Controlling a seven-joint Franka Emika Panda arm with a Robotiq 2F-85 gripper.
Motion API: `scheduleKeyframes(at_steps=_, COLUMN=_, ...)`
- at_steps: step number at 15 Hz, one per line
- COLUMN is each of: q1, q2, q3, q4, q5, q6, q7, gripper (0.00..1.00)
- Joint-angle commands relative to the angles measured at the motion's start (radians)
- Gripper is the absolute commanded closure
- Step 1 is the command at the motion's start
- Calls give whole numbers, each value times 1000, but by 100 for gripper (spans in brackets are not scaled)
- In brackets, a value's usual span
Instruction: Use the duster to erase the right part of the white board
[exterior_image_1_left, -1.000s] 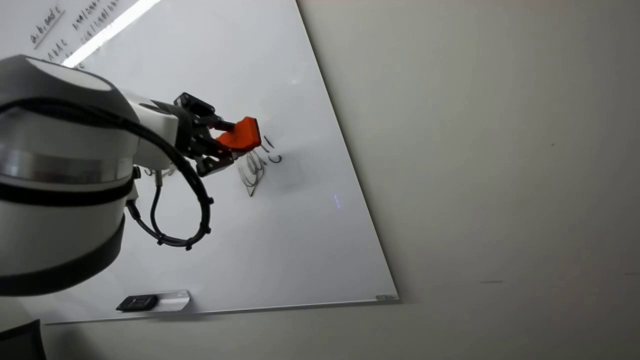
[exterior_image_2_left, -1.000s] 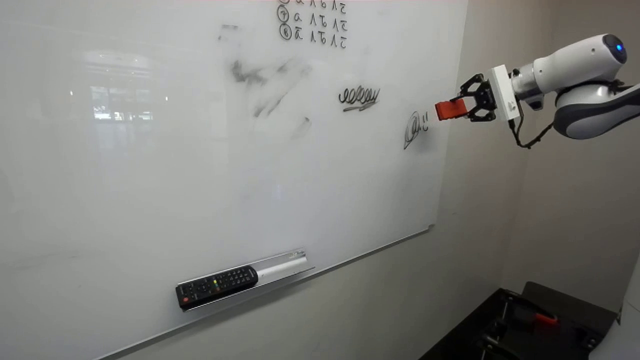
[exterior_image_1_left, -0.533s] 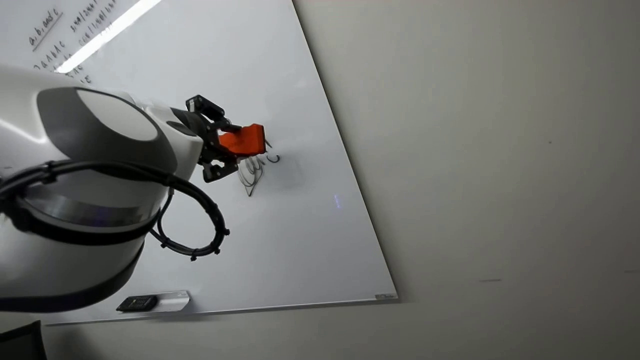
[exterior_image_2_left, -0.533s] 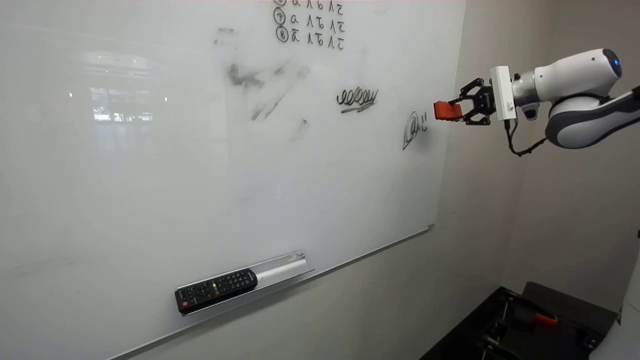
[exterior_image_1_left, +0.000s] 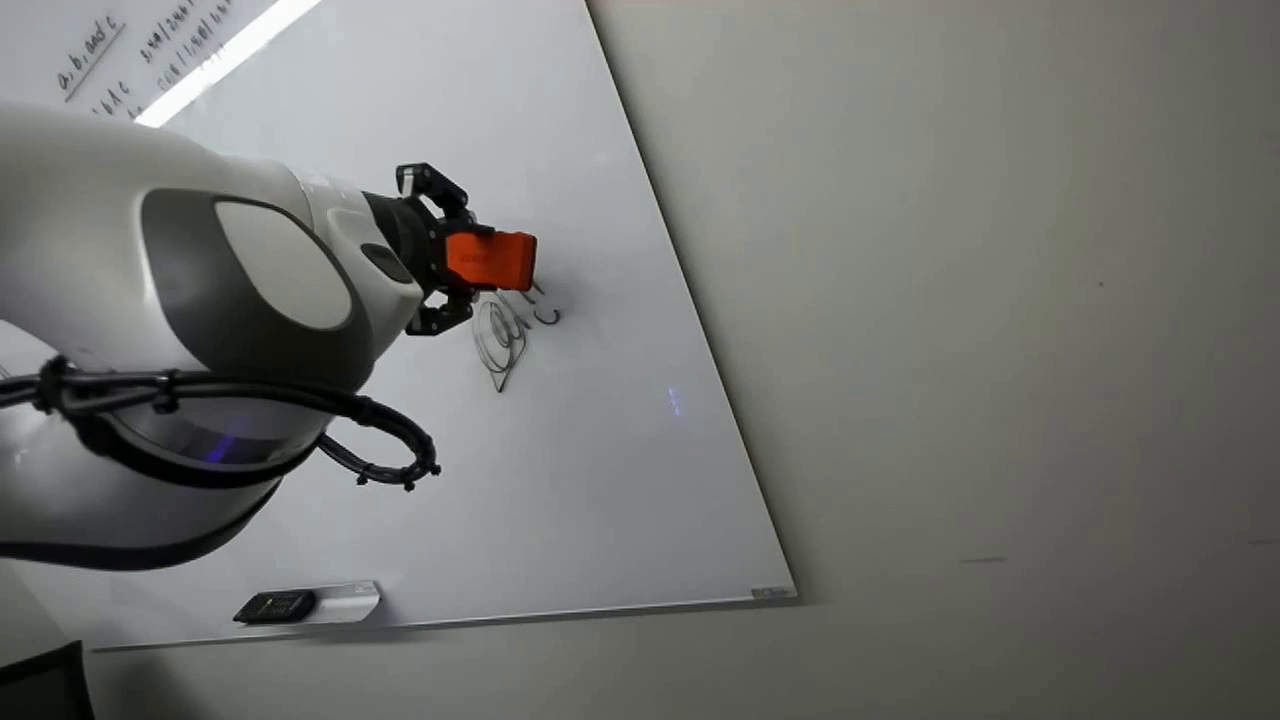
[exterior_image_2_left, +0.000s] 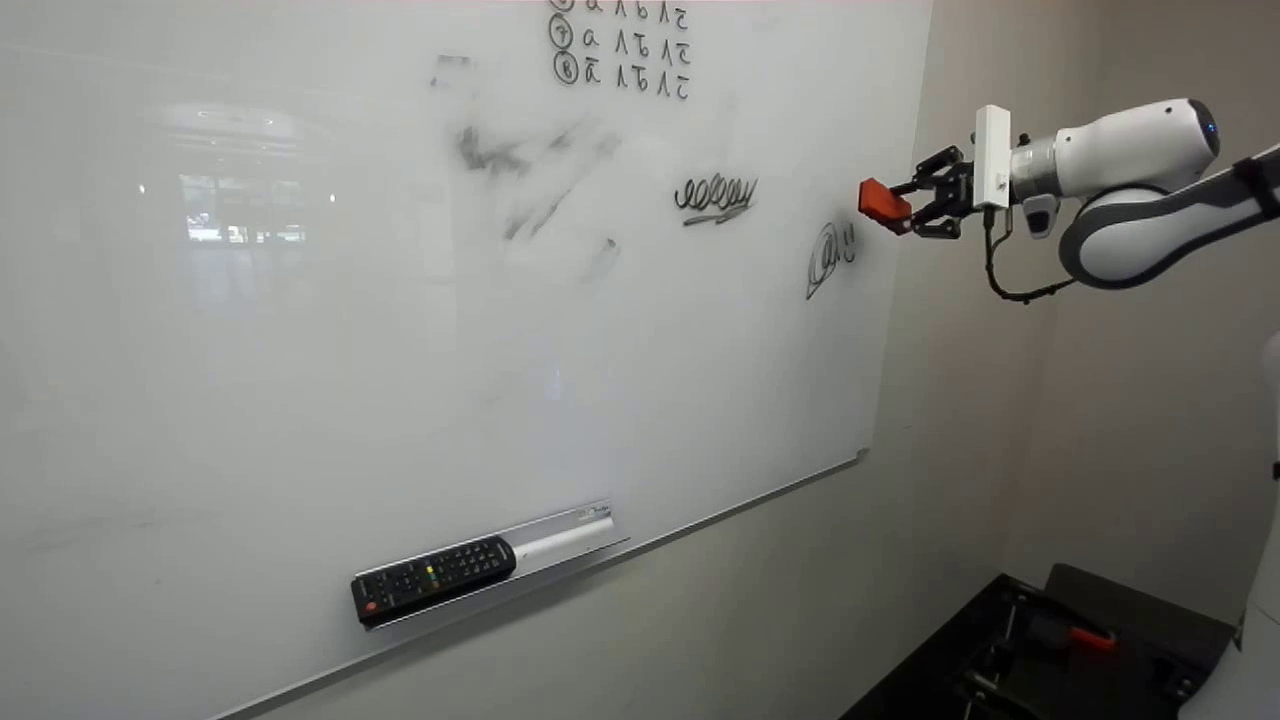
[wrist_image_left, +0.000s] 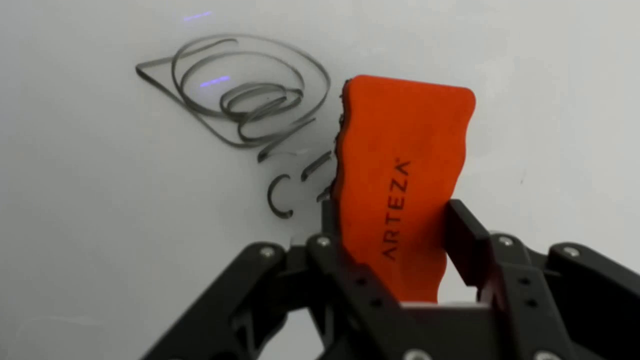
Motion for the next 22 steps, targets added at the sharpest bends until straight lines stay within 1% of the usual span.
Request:
scheduleKeyframes(at_steps=1, q1=132, q2=-51, q3=-61, q4=2, q5=137, q6=0, q7=-41, gripper=72)
scheduleKeyframes(at_steps=3, q1=204, q2=-85, q3=-101, q4=6, q5=209, q6=0, q7=-90, gripper=72)
scheduleKeyframes(at_steps=7, q1=317, q2=-140, q3=-170, q4=27, q5=347, q6=0, q7=-214, gripper=72)
scheduleKeyframes(at_steps=10, q1=396, q2=-185, q3=-225, q4=41, q5=424, q6=0, q7=-322, gripper=72)
scheduleKeyframes(at_steps=11, q1=419, q2=-223, q3=-221, q4=21, q5=539, q6=-10, q7=-453, gripper=72)
scheduleKeyframes(at_steps=13, q1=464, q2=-266, q3=-242, q4=5, q5=656, q6=-9, q7=-600, gripper=72)
scheduleKeyframes(at_steps=16, q1=495, q2=-338, q3=-243, q4=-40, q5=839, q6=-7, q7=-844, gripper=72)
scheduleKeyframes(at_steps=19, q1=502, q2=-384, q3=-238, q4=-95, q5=987, q6=-9, q7=-1051, gripper=72)
scheduleKeyframes(at_steps=22, q1=531, q2=-386, q3=-257, q4=-141, q5=1122, q6=-8, q7=-1217, gripper=72)
